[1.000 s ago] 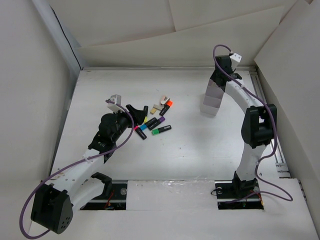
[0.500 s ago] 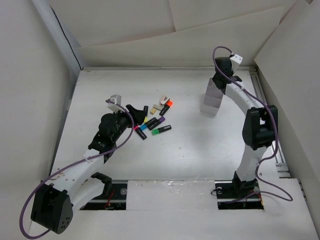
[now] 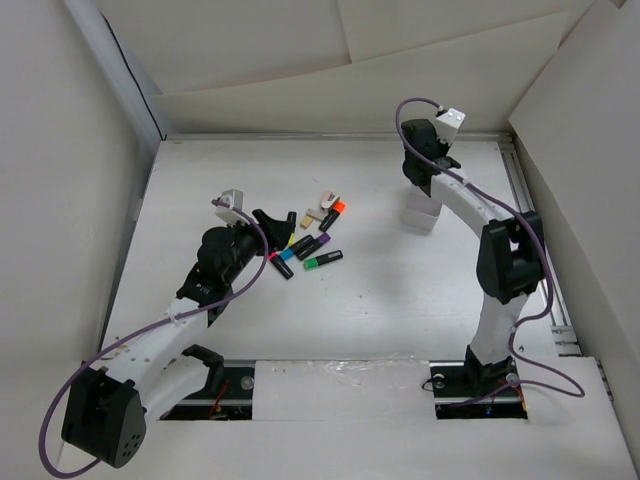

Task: Sort the stationery into containers
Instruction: Place the stationery in the storage box.

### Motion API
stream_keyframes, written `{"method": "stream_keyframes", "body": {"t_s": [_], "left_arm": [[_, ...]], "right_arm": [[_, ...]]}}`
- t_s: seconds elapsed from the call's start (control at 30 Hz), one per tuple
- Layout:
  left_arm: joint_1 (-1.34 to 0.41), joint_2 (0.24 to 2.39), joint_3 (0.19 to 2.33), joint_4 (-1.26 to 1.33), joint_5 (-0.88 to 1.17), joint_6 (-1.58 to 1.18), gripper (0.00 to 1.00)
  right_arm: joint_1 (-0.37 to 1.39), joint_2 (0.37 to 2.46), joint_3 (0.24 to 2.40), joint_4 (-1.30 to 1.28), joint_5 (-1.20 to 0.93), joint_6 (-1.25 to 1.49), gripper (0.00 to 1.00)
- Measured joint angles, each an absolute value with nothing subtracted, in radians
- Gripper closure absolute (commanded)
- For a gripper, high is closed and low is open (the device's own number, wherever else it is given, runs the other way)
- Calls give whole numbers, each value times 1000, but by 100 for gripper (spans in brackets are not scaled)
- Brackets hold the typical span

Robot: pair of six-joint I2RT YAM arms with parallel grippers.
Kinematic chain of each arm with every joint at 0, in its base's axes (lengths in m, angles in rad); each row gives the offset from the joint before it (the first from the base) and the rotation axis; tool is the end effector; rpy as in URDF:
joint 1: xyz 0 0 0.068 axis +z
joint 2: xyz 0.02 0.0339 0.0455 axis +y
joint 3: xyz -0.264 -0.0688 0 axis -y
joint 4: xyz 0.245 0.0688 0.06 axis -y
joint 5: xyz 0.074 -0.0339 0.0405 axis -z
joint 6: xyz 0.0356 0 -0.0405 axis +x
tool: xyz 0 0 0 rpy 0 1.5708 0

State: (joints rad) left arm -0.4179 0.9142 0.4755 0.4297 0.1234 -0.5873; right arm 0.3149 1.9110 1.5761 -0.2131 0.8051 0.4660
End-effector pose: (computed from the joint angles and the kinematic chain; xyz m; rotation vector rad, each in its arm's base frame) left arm 0.1951 -0.0914 0.2719 -0.0389 1.6498 -0.8755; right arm 0.4296 0.1129 0.2871 0.5968 1.8623 -0.3427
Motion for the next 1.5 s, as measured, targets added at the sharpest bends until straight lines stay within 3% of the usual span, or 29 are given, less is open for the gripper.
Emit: {"method": "stream_keyframes", "body": {"t_s": [0.37,0.53,1.1,1.17,1.2,1.3,1.5], "left_arm": [[-418,914,476,430,124,-587,46],[-418,914,476,430,124,-587,46],[-418,914,476,429,123,-587,46],[-418,914,476,430,123,-587,46],[-418,914,476,429,123,-587,46],[-418,914,476,429,123,-587,46],[-418,914,476,429,123,-587,46]], "right_arm": [[321,1942,1587,-206,908,459,97],[320,1952,1594,-201,921,459,87],[332,2002,1626,-176,977,469,85],[336,2006,1629,-175,987,471,80],[338,2006,1629,-175,989,471,68],[346,2006,1629,-175,995,482,48],[370,2006,1628,-174,996,490,44]]}}
